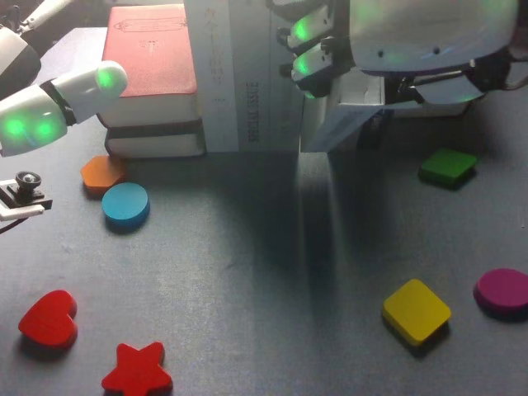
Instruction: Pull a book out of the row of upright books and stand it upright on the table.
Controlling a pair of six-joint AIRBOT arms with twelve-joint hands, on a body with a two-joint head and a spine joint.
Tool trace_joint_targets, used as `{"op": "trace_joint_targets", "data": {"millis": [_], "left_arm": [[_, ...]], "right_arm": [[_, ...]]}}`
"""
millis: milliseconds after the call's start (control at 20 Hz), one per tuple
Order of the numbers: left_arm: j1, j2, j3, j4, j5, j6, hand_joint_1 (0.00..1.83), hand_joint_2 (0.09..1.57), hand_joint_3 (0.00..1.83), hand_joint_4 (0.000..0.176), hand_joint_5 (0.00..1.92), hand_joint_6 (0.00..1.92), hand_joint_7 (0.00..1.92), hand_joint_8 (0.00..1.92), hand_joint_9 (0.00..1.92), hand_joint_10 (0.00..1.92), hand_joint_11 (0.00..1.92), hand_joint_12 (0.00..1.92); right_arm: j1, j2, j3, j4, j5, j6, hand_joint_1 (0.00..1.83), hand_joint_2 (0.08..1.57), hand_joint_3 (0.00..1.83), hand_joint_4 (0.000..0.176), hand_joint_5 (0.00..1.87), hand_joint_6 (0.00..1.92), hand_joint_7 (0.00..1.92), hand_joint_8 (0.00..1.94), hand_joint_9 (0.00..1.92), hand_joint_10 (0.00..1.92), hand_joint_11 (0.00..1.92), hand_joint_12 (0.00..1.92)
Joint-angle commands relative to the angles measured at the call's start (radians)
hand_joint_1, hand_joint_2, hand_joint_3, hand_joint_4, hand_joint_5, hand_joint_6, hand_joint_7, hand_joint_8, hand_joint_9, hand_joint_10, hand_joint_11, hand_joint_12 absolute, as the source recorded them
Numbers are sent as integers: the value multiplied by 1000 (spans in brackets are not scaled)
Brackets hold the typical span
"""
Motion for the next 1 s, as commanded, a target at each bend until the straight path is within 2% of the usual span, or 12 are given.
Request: {"op": "trace_joint_targets", "data": {"millis": [0, 150, 200, 250, 350, 450, 500, 550, 600, 700, 750, 950], "left_arm": [[-10, -7, 7, -23, -127, -7, 252, 1372, 4, 80, 99, 5, 3, 1, 0, 0, 0, 0], [-10, -11, 11, -24, -129, -10, 377, 1351, 0, 108, 100, 2, 17, 3, 0, 0, 21, 11], [-10, -11, 11, -24, -129, -11, 389, 1351, 0, 109, 101, 2, 8, 0, 0, 0, 25, 15], [-10, -11, 12, -24, -129, -11, 355, 1356, 0, 104, 102, 2, 1, 0, 0, 0, 11, 11], [-10, -12, 13, -25, -130, -11, 357, 1360, 0, 75, 95, 4, 0, 0, 0, 0, 28, 37], [-10, -14, 15, -25, -129, -11, 381, 1348, 2, 43, 133, 4, 22, 0, 0, 0, 0, 311], [-10, -14, 15, -25, -130, -11, 365, 1355, 4, 32, 148, 7, 28, 2, 0, 0, 0, 339], [-10, -15, 17, -25, -130, -11, 357, 1362, 2, 34, 151, 4, 27, 1, 0, 0, 0, 380], [-10, -17, 18, -26, -130, -11, 374, 1356, 0, 46, 169, 4, 26, 0, 0, 0, 0, 423], [-10, -18, 20, -27, -131, -11, 374, 1371, 1, 48, 167, 0, 9, 4, 0, 0, 0, 283], [-10, -19, 21, -27, -132, -11, 354, 1382, 2, 55, 154, 2, 1, 1, 0, 0, 0, 60], [-11, -22, 24, -27, -132, -11, 388, 1386, 1, 51, 155, 2, 13, 3, 0, 0, 0, 0]], "right_arm": [[25, 6, -11, 64, 16, -6, 1215, 1178, 0, 0, 1013, 1052, 705, 1329, 78, 1533, 0, 1921], [33, 49, -39, 99, 80, -5, 1214, 1156, 0, 0, 1023, 911, 798, 1343, 181, 1562, 0, 1921], [33, 58, -43, 110, 94, -5, 1210, 1157, 0, 0, 1017, 898, 805, 1355, 183, 1563, 0, 1921], [34, 74, -52, 121, 117, 0, 1210, 1156, 0, 0, 1016, 896, 806, 1358, 184, 1564, 0, 1921], [45, 100, -67, 126, 157, 21, 1210, 1156, 0, 0, 1016, 895, 807, 1358, 184, 1565, 0, 1921], [60, 121, -75, 126, 195, 50, 1210, 1156, 0, 0, 1016, 894, 807, 1357, 184, 1565, 0, 1921], [67, 131, -78, 126, 210, 65, 1210, 1156, 0, 0, 1016, 894, 807, 1357, 184, 1565, 0, 1921], [71, 140, -81, 128, 225, 78, 1210, 1155, 0, 0, 1017, 894, 807, 1357, 184, 1566, 0, 1921], [74, 151, -84, 132, 244, 93, 1210, 1155, 0, 0, 1017, 894, 807, 1357, 183, 1566, 0, 1921], [84, 169, -89, 143, 279, 108, 1210, 1155, 0, 0, 1017, 893, 808, 1357, 183, 1566, 0, 1921], [90, 184, -93, 151, 295, 124, 1210, 1155, 0, 0, 1017, 893, 808, 1357, 183, 1566, 0, 1921], [104, 222, -98, 174, 340, 170, 1210, 1154, 0, 0, 1017, 893, 808, 1356, 183, 1567, 0, 1921]]}}
